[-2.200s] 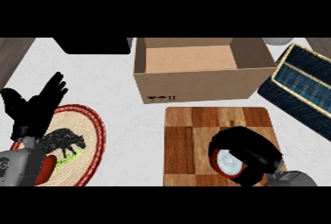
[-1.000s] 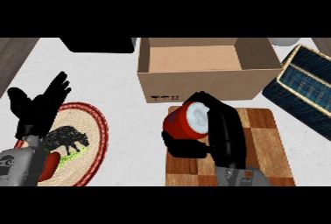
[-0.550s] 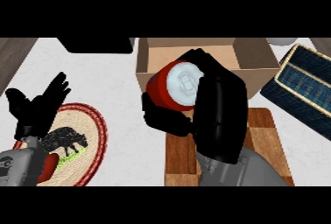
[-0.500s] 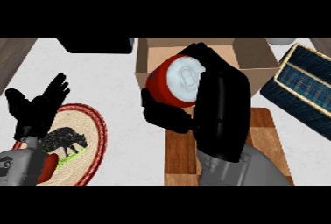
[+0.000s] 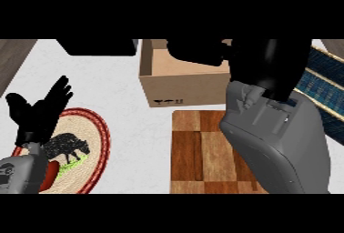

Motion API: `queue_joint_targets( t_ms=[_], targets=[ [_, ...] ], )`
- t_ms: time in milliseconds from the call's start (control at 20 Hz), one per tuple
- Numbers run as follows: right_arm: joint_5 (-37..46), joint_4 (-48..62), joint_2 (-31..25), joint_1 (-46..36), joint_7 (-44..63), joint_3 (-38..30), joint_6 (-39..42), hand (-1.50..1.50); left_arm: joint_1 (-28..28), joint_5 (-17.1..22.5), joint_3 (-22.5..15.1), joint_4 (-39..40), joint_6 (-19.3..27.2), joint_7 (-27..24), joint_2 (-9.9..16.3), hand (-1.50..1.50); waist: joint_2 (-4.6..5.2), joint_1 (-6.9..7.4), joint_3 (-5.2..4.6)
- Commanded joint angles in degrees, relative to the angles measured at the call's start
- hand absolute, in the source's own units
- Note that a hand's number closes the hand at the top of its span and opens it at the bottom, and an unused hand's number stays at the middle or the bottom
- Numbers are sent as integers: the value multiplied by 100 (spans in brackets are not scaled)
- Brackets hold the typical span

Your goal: Pick the can from the cutting board and place it in the basket

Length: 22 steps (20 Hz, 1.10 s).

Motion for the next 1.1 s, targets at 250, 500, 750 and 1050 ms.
queue_joint_targets(
  t_ms=[250, 500, 750, 1050],
  targets=[
    [400, 799, -663, -540, 276, -1058, 672, 150, -199, -68, 33, 160, 64, 126, 38, 0, 7, -95, 5],
    [327, 1660, -1254, -714, -349, -1770, 431, 150, 107, -207, -212, -85, 181, 21, -262, 0, 29, 2, 6],
    [13, 1220, -1627, 16, -795, -2100, 576, 150, -222, -108, -17, -109, 107, 325, 5, 0, 13, -40, 10],
    [-424, 1194, -2135, 693, -1569, -2517, 390, 150, -118, 39, 156, 169, -141, -76, 74, 0, 19, -33, 8]
  ],
)
